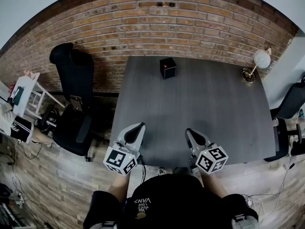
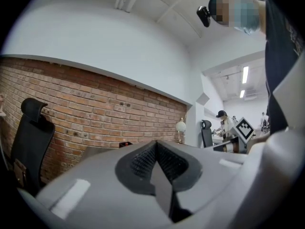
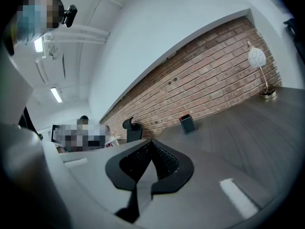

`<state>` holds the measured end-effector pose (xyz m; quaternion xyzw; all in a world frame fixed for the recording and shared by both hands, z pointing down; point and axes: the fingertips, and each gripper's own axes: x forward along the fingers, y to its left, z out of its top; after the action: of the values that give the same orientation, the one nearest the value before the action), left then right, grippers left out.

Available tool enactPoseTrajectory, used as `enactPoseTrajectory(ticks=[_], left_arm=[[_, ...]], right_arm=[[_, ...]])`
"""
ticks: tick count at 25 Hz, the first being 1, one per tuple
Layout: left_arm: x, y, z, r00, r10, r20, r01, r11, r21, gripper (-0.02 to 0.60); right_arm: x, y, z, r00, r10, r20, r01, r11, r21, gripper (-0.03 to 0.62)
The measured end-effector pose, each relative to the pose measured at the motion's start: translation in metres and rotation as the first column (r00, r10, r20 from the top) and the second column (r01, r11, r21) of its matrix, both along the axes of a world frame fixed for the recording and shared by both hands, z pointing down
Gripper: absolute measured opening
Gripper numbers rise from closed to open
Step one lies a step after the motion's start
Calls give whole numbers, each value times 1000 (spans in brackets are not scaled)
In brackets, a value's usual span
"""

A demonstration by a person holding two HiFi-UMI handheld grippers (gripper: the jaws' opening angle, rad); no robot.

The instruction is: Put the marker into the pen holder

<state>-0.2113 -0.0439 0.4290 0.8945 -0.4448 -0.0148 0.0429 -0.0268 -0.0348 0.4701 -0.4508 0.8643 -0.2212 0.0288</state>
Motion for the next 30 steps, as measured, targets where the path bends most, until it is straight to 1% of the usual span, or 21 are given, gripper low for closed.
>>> enactPoseTrajectory(ticks=[5, 8, 22, 30], left_arm=[[-5, 13, 9, 999, -31, -40, 30, 999, -22, 52], [-9, 19, 16, 998, -48, -48, 47, 998, -37, 52], [-26, 32, 45, 996, -75, -47, 70, 992, -102, 52], [-26, 30, 47, 997, -68, -45, 63, 992, -113, 52]], right_arm=[[-9, 5, 2, 1000, -15, -14, 15, 1000, -2, 0], [-12, 7, 4, 999, -24, -21, 24, 1000, -7, 1], [-30, 11, 15, 996, -50, -75, 48, 998, -30, 0], [-29, 9, 19, 995, -46, -90, 42, 998, -44, 0]])
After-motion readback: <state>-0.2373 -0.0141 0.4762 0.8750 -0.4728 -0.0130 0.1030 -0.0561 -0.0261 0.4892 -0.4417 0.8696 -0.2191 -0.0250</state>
